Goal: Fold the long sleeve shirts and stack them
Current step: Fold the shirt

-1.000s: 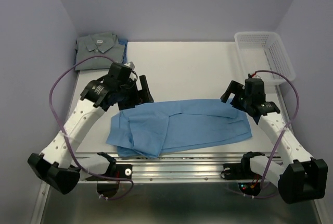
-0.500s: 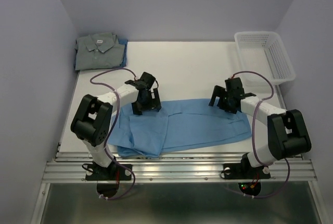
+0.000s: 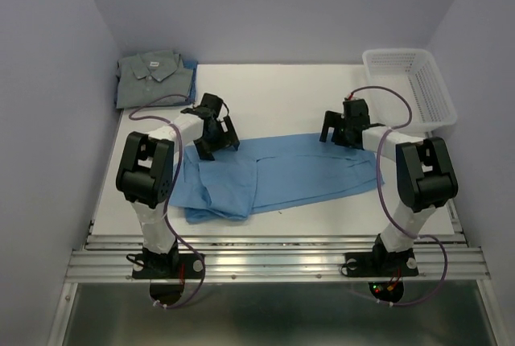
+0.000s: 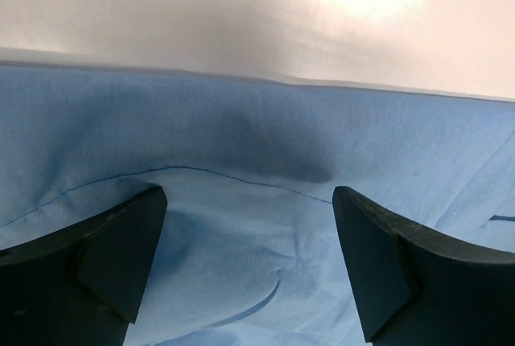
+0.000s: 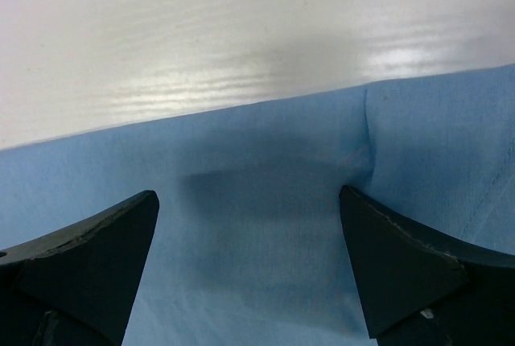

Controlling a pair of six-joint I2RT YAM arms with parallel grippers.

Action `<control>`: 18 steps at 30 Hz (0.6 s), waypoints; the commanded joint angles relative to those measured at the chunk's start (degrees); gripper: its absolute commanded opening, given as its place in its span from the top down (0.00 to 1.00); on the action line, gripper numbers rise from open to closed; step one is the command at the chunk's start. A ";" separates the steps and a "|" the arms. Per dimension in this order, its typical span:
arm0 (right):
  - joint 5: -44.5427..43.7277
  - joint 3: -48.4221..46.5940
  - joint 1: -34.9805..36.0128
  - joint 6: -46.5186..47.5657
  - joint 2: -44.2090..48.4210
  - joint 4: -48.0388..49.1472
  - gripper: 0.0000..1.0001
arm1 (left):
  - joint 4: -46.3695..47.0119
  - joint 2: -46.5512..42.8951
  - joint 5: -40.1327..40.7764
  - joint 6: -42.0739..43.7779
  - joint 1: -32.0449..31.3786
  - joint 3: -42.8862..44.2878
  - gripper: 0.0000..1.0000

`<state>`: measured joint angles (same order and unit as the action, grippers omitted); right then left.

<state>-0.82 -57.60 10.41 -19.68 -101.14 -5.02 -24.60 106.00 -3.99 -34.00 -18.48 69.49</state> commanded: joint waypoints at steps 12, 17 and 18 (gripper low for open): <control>8.10 -18.68 -4.53 7.80 -14.79 -0.96 0.00 | -2.03 18.72 -0.93 6.22 6.35 27.61 0.01; 14.26 -21.31 -3.13 13.51 -9.01 -2.44 0.00 | -2.20 13.03 0.73 6.58 6.61 28.77 0.01; 14.27 -22.02 -2.16 14.92 -7.94 -2.45 0.00 | -2.29 11.62 1.17 6.49 6.88 28.59 0.01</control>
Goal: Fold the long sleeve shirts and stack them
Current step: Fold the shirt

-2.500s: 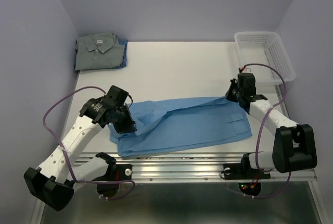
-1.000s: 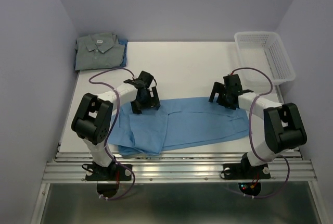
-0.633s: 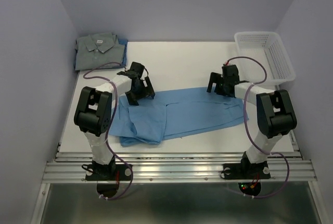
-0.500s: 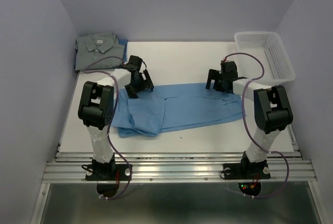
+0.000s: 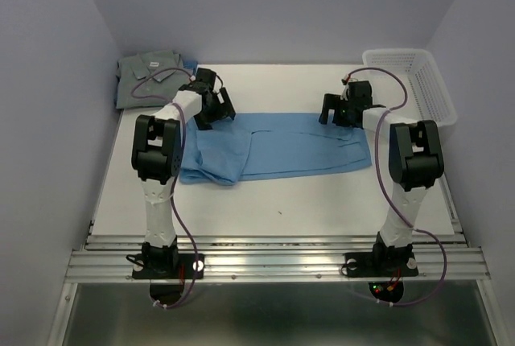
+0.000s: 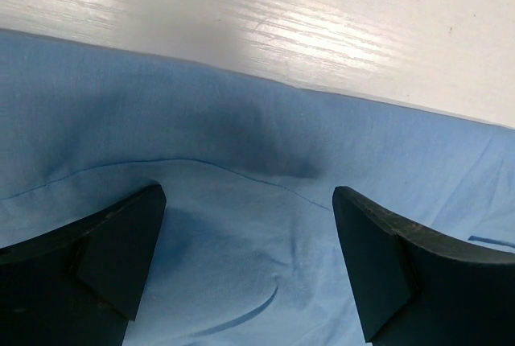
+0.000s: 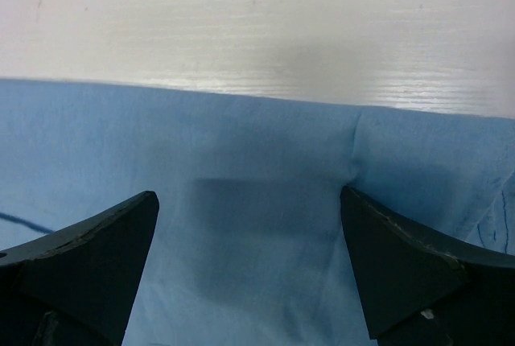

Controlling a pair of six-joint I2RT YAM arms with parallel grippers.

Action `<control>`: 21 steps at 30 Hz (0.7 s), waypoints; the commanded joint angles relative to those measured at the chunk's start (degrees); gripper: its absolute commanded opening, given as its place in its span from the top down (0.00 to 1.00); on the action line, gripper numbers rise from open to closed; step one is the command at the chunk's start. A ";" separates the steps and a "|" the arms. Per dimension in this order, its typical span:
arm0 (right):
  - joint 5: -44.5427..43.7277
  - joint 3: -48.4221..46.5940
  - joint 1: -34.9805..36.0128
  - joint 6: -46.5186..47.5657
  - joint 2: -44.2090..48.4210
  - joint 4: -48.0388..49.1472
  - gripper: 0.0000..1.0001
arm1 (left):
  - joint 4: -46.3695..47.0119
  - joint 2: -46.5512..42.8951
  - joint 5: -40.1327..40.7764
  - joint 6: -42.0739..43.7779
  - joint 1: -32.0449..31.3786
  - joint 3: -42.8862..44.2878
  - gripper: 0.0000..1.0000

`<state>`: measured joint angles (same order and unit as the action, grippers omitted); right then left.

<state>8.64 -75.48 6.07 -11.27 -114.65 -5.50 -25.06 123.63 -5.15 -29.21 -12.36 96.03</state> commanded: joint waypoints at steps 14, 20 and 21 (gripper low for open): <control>0.06 -19.59 40.76 16.89 6.39 -11.02 0.00 | -12.12 -45.13 15.96 -11.04 18.15 -19.99 0.01; -1.69 -41.26 50.97 19.53 -8.64 -14.18 0.00 | -15.72 -54.19 17.62 -4.81 26.58 -25.62 0.01; -1.79 -44.63 52.45 20.14 -13.45 -15.41 0.00 | -16.07 -54.64 17.71 -3.58 27.47 -26.59 0.01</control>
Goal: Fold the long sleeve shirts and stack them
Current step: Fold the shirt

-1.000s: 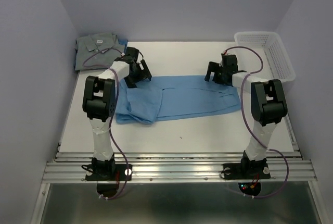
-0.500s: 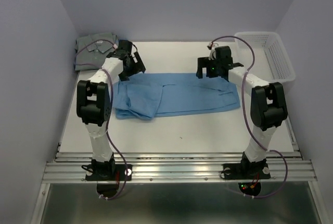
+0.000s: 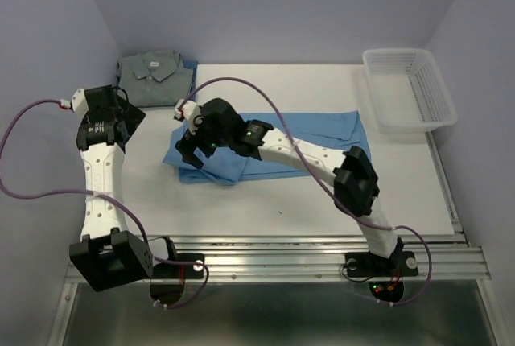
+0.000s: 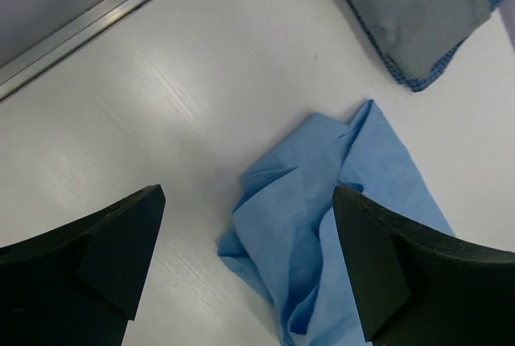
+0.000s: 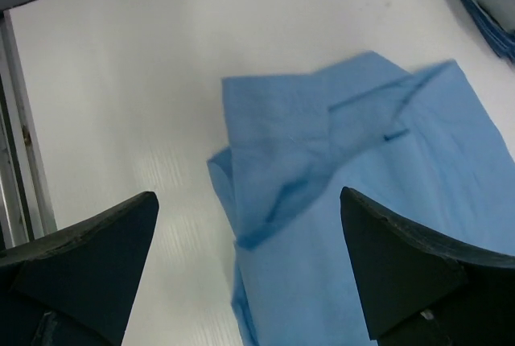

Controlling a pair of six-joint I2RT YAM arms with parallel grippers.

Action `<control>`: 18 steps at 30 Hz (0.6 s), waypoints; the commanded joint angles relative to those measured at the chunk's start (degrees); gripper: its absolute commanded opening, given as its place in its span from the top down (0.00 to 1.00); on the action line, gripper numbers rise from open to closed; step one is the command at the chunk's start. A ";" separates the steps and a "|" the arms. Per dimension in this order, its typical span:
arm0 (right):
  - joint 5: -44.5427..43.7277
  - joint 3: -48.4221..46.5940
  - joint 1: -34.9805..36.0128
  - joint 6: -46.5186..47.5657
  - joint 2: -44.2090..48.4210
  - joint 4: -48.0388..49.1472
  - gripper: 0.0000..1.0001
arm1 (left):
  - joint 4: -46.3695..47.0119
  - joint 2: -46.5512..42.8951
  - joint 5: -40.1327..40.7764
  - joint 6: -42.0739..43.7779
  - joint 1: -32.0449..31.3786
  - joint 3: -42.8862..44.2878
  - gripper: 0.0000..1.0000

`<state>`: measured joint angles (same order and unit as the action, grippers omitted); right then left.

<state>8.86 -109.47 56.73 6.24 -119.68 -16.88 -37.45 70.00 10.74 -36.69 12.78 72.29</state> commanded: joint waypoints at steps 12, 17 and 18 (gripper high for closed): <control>-8.60 -30.71 7.34 7.65 -28.59 -2.63 0.00 | -2.36 -5.40 -2.22 8.91 9.20 -6.20 0.01; -16.24 -30.80 7.87 6.51 -31.23 2.72 0.56 | -1.84 -5.31 -3.71 9.26 9.20 -6.55 0.01; -17.99 -30.37 7.87 5.46 -31.40 4.91 0.63 | -1.75 -5.40 -3.45 9.26 9.20 -6.64 0.01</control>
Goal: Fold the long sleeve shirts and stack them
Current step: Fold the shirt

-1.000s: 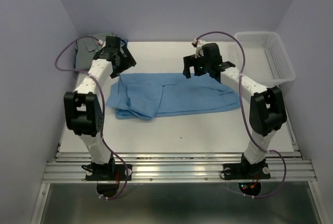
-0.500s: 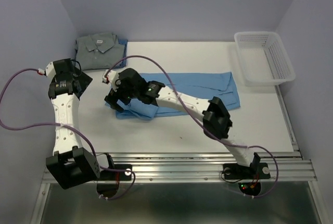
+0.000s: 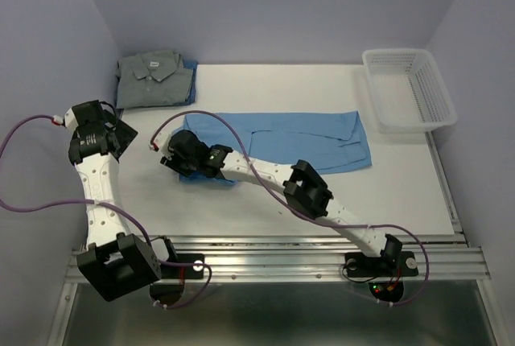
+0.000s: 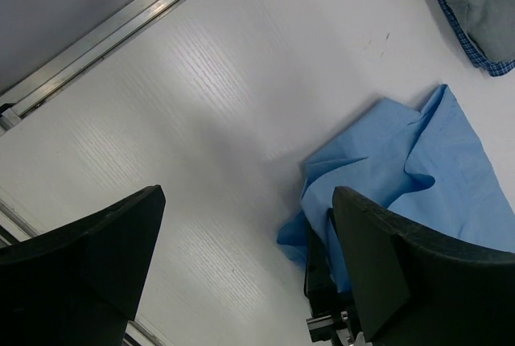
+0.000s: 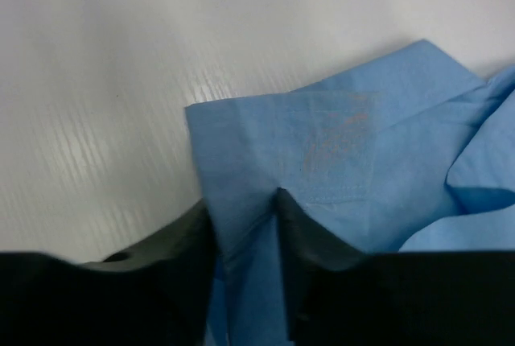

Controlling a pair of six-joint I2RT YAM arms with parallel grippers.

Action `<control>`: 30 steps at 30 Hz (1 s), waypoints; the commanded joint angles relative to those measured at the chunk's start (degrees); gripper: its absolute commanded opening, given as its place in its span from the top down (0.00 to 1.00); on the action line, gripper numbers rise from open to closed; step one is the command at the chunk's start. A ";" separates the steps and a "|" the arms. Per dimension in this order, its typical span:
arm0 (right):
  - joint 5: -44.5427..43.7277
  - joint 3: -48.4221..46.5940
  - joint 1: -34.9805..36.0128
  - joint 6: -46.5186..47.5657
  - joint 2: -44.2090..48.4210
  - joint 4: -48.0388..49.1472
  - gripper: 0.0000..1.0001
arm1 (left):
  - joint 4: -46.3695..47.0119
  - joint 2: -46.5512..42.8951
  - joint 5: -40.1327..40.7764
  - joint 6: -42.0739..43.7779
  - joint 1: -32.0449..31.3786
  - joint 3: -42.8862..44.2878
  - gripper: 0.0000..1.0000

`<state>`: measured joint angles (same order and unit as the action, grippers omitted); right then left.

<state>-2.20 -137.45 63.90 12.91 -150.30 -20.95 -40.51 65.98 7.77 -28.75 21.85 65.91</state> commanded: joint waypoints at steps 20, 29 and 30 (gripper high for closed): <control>-24.77 31.60 -1.83 -20.89 31.88 39.75 0.99 | 6.58 -3.05 -6.88 1.33 0.13 -2.54 0.01; -29.25 45.15 -10.98 -31.10 44.82 40.46 0.99 | 9.75 -3.13 -12.69 2.12 0.13 -2.54 0.01; -30.57 46.03 -11.77 -31.10 45.70 40.55 0.99 | 10.36 -3.13 -14.00 2.30 0.13 -2.71 0.01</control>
<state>-26.92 -94.96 54.74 -14.17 -106.94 16.78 -33.82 64.36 -2.28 -27.86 21.85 64.10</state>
